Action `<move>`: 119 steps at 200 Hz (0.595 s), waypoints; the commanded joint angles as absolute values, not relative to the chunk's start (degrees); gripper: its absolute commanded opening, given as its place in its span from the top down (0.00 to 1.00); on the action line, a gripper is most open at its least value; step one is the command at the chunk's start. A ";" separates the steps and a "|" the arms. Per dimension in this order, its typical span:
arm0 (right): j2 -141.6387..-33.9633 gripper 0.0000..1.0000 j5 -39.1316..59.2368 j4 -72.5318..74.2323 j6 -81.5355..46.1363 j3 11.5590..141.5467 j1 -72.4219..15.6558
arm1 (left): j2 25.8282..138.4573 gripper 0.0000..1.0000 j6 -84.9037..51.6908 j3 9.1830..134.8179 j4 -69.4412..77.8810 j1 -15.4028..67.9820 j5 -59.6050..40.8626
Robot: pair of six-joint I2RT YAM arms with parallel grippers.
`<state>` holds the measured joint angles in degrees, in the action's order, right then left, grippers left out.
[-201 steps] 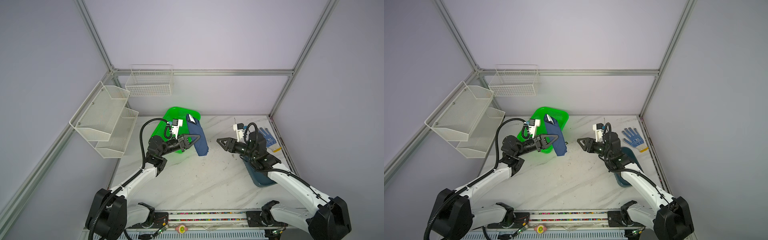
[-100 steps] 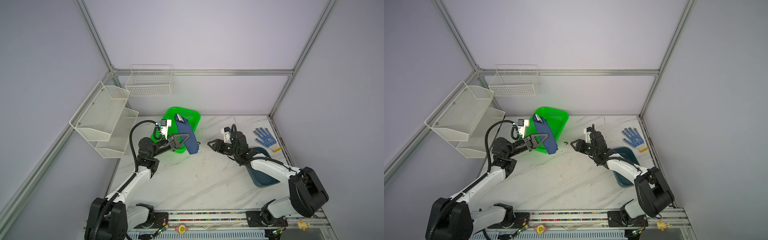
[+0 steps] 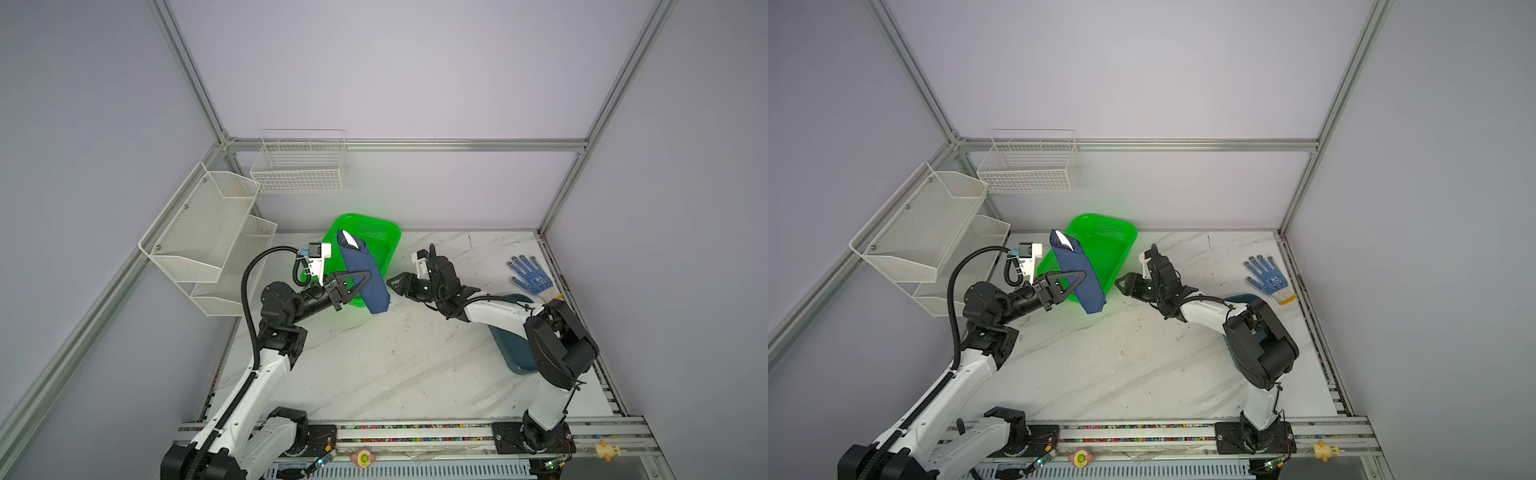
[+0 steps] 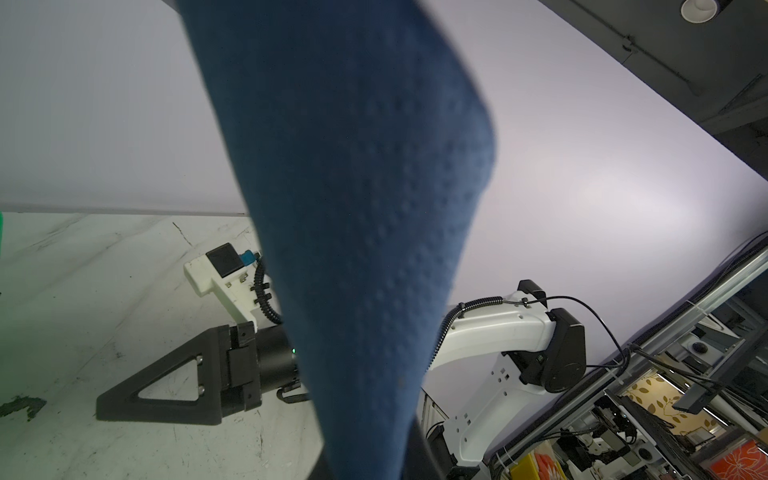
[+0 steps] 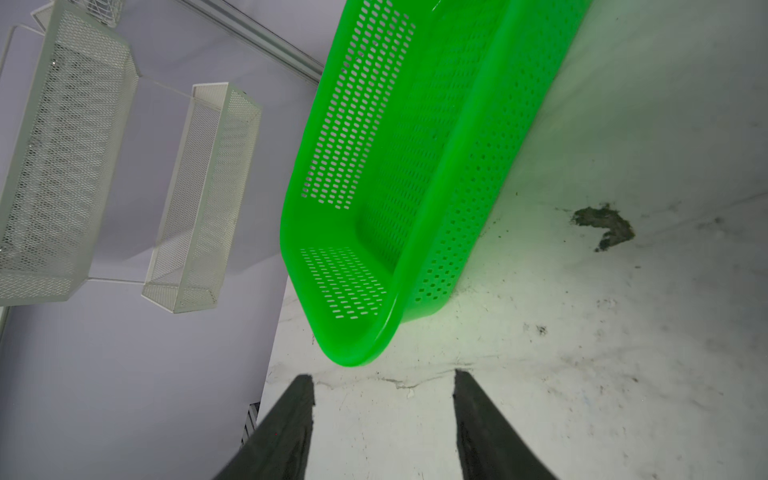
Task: Place the utensils on the paper napkin and roll it up
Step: 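Carry the roll with the left gripper over the green basket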
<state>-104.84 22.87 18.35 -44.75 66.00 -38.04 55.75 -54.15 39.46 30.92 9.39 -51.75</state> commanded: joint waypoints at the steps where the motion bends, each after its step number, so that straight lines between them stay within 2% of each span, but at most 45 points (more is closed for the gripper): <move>1: -108.36 0.43 18.69 17.20 -46.82 70.37 -39.10 | 54.43 0.90 -52.25 37.70 31.38 9.05 -50.87; 46: -118.27 0.41 13.29 9.03 -45.97 82.41 -41.14 | 53.93 0.90 -51.90 37.97 30.53 8.96 -50.67; 72: -123.04 0.40 7.15 -1.76 -42.76 90.13 -42.01 | 53.70 0.90 -49.54 38.71 27.08 8.88 -50.75; 91: -123.36 0.41 3.76 -4.85 -42.34 89.69 -42.01 | 53.90 0.89 -47.92 39.73 24.21 7.91 -52.37; 119: -118.27 0.41 0.60 -5.10 -40.95 84.08 -42.01 | 55.10 0.89 -44.25 42.71 17.70 5.82 -54.68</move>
<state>-122.50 6.66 1.13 -43.13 87.92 -41.91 55.07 -49.08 39.53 21.76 7.42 -52.31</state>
